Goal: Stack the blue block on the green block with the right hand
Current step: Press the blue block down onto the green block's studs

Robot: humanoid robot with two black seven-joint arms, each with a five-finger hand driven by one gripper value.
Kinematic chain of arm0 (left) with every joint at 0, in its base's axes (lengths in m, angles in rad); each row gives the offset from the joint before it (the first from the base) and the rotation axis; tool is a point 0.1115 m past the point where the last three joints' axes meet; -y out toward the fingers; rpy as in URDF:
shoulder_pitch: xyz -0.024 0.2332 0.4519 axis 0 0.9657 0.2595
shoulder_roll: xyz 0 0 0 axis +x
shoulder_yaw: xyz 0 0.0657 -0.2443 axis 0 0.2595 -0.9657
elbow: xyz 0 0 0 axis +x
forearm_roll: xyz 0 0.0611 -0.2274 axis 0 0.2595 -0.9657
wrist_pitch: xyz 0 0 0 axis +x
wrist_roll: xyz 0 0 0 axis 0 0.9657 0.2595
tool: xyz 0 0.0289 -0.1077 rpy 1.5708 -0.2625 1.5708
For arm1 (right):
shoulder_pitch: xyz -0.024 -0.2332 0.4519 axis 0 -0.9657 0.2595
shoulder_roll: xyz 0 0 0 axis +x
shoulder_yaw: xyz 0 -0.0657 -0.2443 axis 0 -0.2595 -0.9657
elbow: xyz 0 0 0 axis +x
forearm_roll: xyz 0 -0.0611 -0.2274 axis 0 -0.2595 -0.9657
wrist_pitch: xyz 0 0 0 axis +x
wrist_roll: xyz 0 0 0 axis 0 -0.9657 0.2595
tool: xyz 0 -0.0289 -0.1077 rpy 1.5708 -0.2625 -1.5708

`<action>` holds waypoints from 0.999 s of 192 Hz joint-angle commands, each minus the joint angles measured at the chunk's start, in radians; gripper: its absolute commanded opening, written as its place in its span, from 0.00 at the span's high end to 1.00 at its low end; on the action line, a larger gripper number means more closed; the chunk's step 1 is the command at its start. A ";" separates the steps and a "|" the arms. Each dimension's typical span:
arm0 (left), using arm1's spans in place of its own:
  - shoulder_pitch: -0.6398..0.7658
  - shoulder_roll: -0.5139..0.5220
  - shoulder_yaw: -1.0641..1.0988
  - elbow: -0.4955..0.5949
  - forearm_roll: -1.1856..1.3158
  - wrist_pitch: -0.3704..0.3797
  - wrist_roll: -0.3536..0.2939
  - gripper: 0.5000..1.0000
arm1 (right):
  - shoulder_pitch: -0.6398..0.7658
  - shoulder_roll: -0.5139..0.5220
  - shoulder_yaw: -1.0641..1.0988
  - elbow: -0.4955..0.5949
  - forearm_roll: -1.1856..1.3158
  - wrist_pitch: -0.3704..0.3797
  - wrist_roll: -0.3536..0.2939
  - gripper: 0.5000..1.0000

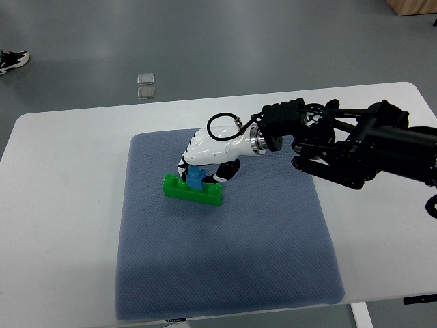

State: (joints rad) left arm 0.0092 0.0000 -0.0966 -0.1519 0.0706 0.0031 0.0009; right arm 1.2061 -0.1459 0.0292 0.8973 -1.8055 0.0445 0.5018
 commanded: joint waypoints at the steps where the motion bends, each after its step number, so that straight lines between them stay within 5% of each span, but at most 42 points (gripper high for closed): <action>1: 0.000 0.000 0.000 0.000 0.000 0.000 -0.001 0.00 | 0.000 0.000 -0.003 0.000 0.000 0.000 0.000 0.75; 192: 0.000 0.000 0.000 0.000 0.000 0.000 0.001 0.00 | -0.016 0.029 0.005 -0.025 0.011 0.015 0.001 0.75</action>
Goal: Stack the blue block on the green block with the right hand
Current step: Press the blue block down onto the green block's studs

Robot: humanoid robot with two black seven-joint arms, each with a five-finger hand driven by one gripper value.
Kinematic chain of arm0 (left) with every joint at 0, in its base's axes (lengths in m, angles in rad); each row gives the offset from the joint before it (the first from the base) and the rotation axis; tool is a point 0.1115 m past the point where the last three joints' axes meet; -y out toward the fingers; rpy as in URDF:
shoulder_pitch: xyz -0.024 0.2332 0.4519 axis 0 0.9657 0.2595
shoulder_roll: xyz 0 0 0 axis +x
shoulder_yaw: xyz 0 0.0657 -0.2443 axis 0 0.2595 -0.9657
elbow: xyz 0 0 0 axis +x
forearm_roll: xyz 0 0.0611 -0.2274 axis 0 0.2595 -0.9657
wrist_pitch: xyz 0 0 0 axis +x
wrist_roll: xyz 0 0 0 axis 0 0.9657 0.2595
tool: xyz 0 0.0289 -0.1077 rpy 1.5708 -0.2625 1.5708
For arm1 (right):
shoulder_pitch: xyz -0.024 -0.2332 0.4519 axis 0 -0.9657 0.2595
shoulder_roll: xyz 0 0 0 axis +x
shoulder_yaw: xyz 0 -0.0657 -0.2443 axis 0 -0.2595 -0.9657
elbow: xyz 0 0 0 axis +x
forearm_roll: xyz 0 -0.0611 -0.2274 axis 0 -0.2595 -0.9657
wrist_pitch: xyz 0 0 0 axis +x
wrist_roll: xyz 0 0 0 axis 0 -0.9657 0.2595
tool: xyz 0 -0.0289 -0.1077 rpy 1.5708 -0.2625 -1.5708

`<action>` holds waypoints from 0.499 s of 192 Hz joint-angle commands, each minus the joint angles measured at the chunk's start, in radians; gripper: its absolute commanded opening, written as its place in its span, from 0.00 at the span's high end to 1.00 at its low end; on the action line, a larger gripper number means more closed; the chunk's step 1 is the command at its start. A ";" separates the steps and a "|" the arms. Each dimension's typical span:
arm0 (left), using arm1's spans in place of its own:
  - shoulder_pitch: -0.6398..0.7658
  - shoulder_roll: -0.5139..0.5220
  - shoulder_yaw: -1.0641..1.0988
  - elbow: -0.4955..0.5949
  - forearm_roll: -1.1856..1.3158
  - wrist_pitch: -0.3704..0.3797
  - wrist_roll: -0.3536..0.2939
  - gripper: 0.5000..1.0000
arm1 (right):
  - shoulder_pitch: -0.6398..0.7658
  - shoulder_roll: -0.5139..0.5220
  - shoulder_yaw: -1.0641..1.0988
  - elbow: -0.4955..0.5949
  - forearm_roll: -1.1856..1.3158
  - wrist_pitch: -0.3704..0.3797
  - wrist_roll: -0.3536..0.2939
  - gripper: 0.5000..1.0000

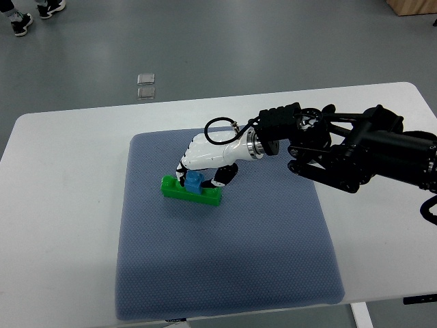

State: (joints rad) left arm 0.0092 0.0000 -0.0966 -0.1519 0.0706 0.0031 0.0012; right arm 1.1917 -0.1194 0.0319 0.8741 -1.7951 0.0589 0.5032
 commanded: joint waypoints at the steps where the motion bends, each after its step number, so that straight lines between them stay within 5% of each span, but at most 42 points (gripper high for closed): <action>1: 0.000 0.000 0.000 0.000 0.000 0.000 0.000 0.00 | -0.001 0.003 0.002 -0.001 0.000 0.001 0.000 0.75; 96: 0.000 0.000 0.000 0.000 0.000 0.000 -0.001 0.00 | -0.009 0.024 0.000 -0.020 -0.003 -0.001 -0.003 0.75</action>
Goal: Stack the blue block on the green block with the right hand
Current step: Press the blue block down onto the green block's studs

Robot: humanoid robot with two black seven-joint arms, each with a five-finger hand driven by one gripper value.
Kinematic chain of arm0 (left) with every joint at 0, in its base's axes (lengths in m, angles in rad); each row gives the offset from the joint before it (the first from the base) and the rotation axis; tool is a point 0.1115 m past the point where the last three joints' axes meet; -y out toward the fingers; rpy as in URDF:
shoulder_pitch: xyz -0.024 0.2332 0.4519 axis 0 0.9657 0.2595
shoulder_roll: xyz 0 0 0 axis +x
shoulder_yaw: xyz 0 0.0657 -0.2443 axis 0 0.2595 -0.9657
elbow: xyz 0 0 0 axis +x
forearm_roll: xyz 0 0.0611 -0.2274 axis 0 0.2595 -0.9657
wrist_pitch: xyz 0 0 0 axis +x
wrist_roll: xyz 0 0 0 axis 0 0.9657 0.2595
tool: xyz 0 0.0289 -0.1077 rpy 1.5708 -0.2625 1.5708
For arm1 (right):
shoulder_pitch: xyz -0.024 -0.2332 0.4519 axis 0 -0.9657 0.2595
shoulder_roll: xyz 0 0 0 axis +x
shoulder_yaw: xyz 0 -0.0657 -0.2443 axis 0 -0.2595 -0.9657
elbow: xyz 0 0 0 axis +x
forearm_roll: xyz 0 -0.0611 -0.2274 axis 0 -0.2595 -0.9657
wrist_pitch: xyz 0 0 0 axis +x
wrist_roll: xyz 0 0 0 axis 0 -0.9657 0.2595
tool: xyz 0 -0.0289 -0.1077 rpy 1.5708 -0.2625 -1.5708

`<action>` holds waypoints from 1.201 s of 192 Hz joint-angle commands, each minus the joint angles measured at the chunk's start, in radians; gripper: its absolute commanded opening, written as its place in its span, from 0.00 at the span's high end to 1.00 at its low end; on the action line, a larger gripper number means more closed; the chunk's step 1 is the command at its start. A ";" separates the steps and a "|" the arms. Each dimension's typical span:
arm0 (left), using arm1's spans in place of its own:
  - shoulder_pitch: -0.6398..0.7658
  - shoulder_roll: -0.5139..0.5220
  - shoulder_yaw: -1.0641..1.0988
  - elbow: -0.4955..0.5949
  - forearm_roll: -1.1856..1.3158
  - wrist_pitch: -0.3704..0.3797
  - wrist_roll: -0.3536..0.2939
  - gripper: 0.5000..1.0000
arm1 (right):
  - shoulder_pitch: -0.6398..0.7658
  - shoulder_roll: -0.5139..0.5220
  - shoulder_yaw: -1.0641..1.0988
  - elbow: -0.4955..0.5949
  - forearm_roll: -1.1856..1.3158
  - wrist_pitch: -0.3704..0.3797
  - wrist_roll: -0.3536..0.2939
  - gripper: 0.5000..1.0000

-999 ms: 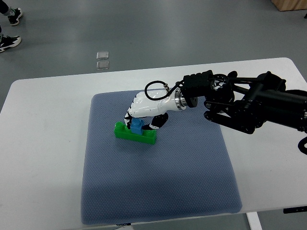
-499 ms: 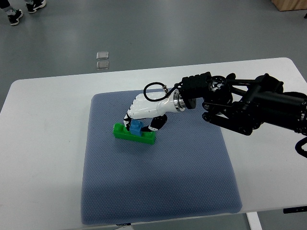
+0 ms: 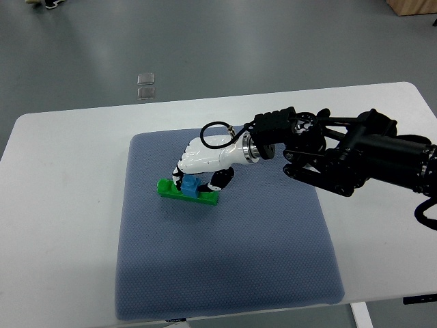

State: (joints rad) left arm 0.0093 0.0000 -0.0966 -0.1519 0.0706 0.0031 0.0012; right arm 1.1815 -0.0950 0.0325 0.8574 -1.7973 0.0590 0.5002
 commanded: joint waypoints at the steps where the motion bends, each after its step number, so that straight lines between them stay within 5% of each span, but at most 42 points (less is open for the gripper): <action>1: 0.000 0.000 0.000 0.000 0.000 0.000 -0.001 0.00 | 0.001 0.000 0.000 -0.003 -0.001 -0.001 0.000 0.75; 231: 0.000 0.000 0.000 0.000 0.000 0.000 0.000 0.00 | -0.008 0.024 -0.002 -0.055 -0.008 -0.011 0.001 0.75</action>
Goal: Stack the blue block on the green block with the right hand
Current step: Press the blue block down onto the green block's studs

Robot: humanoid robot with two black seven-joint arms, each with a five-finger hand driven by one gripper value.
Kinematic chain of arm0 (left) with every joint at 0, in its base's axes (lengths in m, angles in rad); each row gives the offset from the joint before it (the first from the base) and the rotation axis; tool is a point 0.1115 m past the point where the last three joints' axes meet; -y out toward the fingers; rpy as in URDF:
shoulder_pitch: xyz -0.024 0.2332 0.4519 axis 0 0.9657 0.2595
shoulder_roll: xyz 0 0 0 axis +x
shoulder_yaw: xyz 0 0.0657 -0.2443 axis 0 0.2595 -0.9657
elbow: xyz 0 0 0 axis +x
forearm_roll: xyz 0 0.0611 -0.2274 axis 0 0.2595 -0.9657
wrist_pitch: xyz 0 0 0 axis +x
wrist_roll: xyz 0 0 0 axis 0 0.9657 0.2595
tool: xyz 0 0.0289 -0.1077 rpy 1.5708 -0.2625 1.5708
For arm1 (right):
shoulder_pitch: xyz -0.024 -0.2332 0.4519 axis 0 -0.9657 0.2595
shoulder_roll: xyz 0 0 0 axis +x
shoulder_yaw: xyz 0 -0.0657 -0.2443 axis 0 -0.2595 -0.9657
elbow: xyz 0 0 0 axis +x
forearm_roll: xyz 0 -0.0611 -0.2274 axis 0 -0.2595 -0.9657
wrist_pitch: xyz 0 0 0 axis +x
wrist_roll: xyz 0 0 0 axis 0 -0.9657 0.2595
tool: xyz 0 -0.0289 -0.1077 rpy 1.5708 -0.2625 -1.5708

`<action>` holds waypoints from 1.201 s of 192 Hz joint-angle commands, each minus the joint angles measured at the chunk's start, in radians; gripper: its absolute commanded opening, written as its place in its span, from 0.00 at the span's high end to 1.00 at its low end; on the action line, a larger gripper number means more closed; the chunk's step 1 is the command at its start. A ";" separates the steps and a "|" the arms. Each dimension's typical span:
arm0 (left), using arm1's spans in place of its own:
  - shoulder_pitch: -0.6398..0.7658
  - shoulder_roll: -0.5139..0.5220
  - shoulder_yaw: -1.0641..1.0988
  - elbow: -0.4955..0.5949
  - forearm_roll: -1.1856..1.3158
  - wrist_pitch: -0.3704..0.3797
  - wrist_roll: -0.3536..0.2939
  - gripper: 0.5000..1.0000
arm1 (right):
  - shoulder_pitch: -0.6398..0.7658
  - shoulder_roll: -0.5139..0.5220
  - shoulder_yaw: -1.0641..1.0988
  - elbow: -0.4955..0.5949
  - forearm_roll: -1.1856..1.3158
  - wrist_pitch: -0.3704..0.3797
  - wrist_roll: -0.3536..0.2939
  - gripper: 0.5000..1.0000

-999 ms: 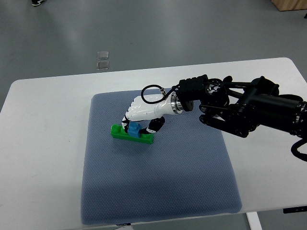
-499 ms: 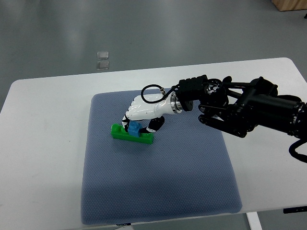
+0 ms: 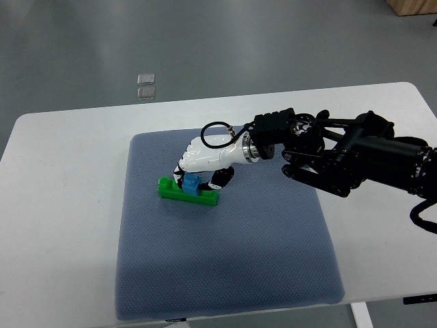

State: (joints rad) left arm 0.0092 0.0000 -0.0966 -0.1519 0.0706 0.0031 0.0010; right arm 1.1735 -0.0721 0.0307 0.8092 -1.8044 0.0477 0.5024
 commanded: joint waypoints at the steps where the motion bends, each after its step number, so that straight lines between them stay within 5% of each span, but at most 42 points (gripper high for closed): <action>1: 0.000 0.000 0.000 0.000 0.000 0.000 0.001 0.00 | 0.000 0.002 0.000 -0.007 -0.001 0.000 -0.001 0.75; 121: 0.000 0.000 0.000 0.000 0.000 0.000 -0.001 0.00 | -0.009 0.006 -0.003 -0.013 -0.001 0.000 -0.004 0.75; 155: 0.000 0.000 0.000 0.000 0.000 0.000 0.001 0.00 | -0.009 0.006 0.006 -0.013 0.004 -0.002 -0.005 0.46; 231: 0.000 0.000 0.000 0.000 0.000 0.000 -0.001 0.00 | -0.005 0.003 0.011 -0.013 0.010 0.001 -0.008 0.30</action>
State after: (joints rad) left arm 0.0092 0.0000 -0.0966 -0.1519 0.0706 0.0031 0.0014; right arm 1.1677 -0.0682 0.0412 0.7960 -1.7951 0.0488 0.4939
